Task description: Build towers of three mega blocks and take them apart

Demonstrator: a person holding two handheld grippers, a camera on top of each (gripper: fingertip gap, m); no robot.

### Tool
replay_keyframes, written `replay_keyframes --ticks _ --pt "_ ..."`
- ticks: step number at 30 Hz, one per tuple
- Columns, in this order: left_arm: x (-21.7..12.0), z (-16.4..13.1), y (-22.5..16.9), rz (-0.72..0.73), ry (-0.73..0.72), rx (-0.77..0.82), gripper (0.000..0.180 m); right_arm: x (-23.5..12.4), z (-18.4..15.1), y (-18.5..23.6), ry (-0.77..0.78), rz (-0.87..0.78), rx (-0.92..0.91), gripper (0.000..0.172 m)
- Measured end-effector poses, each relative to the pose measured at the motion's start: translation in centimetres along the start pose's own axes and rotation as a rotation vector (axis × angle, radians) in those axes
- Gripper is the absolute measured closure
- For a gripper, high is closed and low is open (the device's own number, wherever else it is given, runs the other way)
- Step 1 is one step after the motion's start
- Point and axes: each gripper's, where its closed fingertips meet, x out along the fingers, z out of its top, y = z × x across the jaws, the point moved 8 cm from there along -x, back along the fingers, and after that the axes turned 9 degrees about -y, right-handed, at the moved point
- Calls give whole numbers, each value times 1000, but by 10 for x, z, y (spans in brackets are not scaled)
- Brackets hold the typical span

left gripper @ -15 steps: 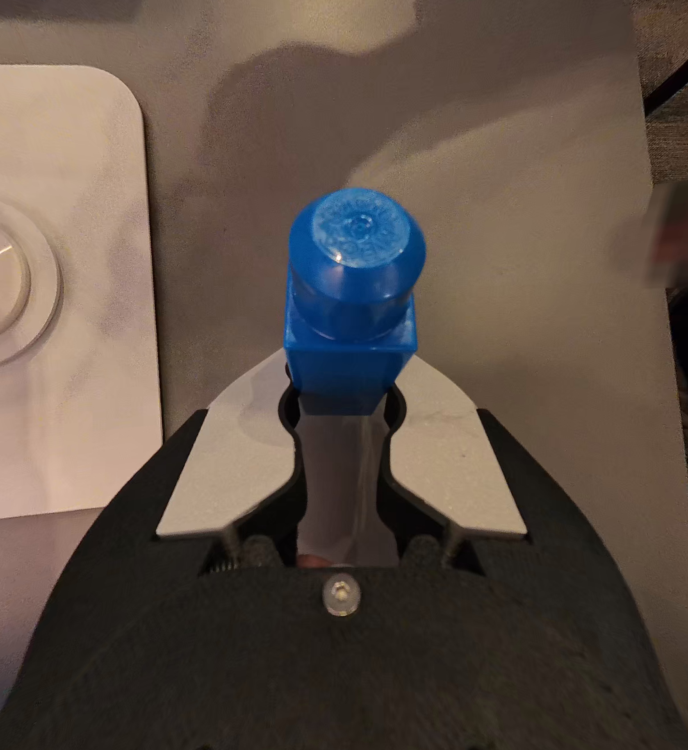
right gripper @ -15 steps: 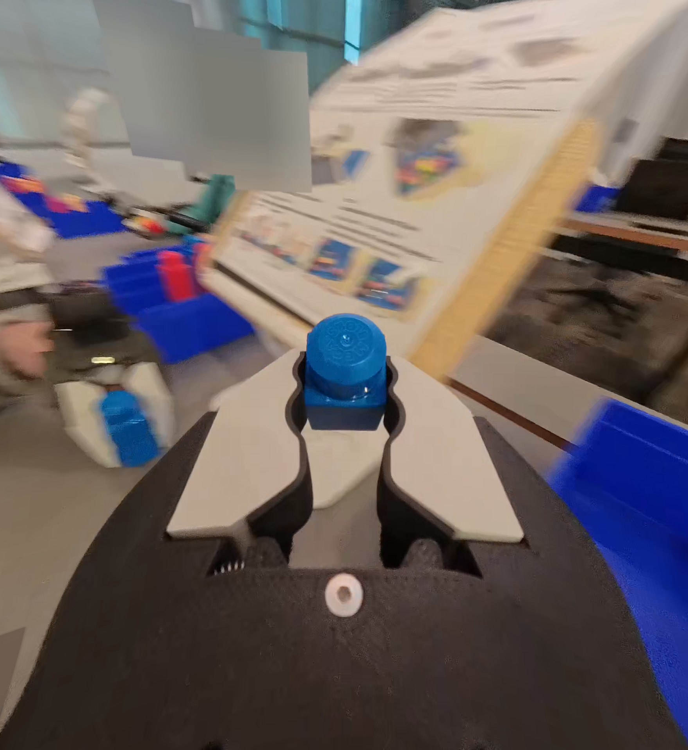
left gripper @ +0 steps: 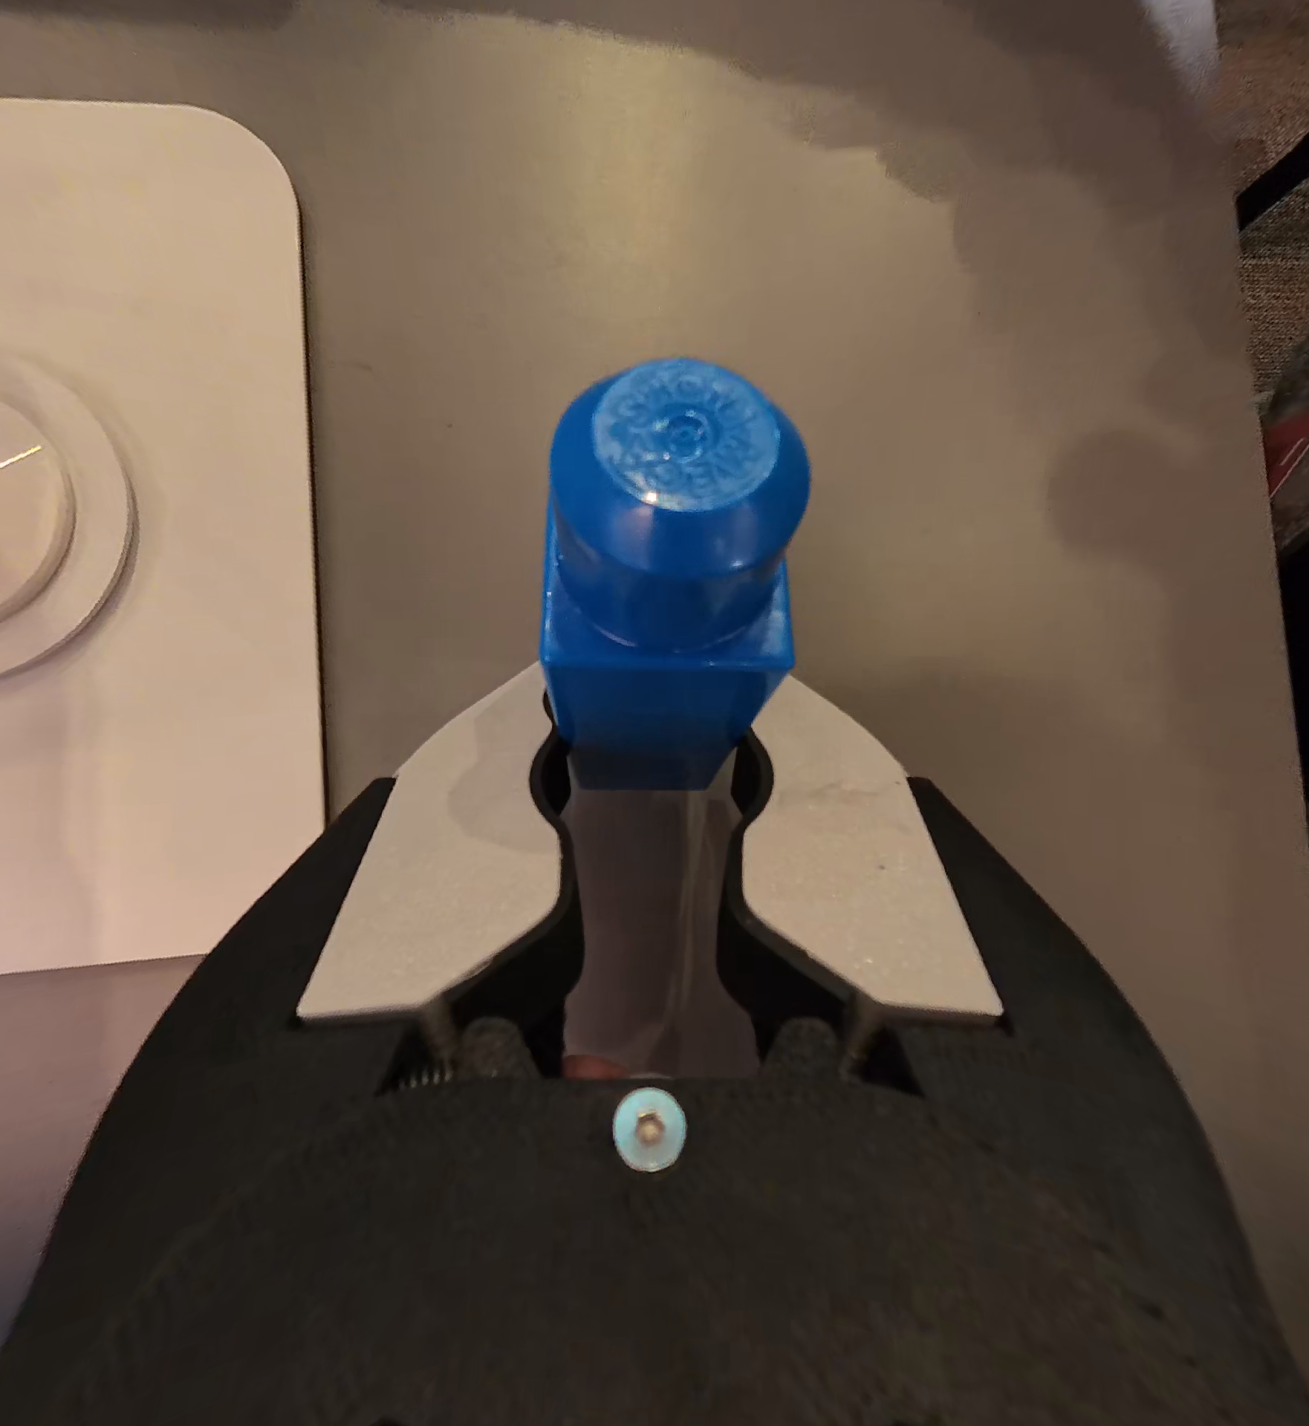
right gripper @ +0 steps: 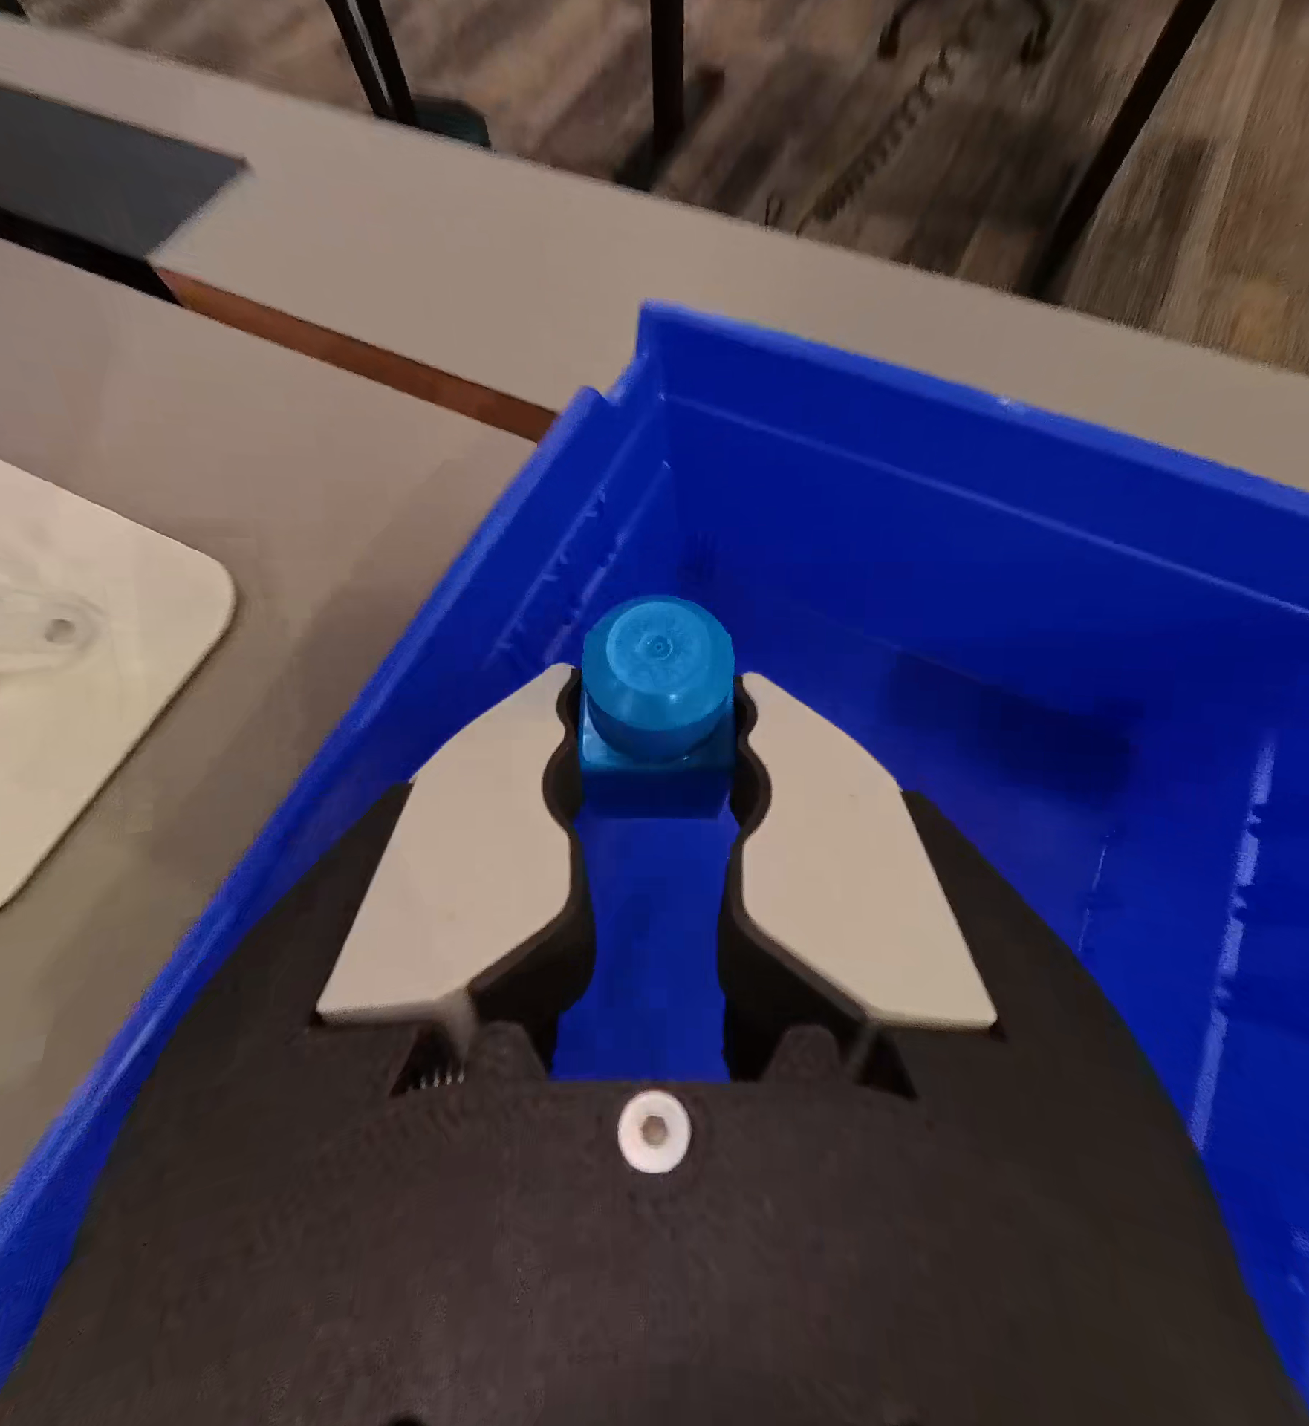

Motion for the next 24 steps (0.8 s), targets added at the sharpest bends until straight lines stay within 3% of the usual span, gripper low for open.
replay_keyframes --ticks 7,12,19,24 --pt "-3 -1 4 6 -10 -11 142 53 -10 -17 193 -35 -34 135" --pt "-2 -3 5 2 -8 -18 142 72 -18 -23 287 -81 -51 135" --pt "-3 -3 5 1 -6 -17 141 64 -19 -19 323 -10 28 122" --pt "-4 -2 5 1 -8 -16 141 31 -16 -24 263 38 71 135"
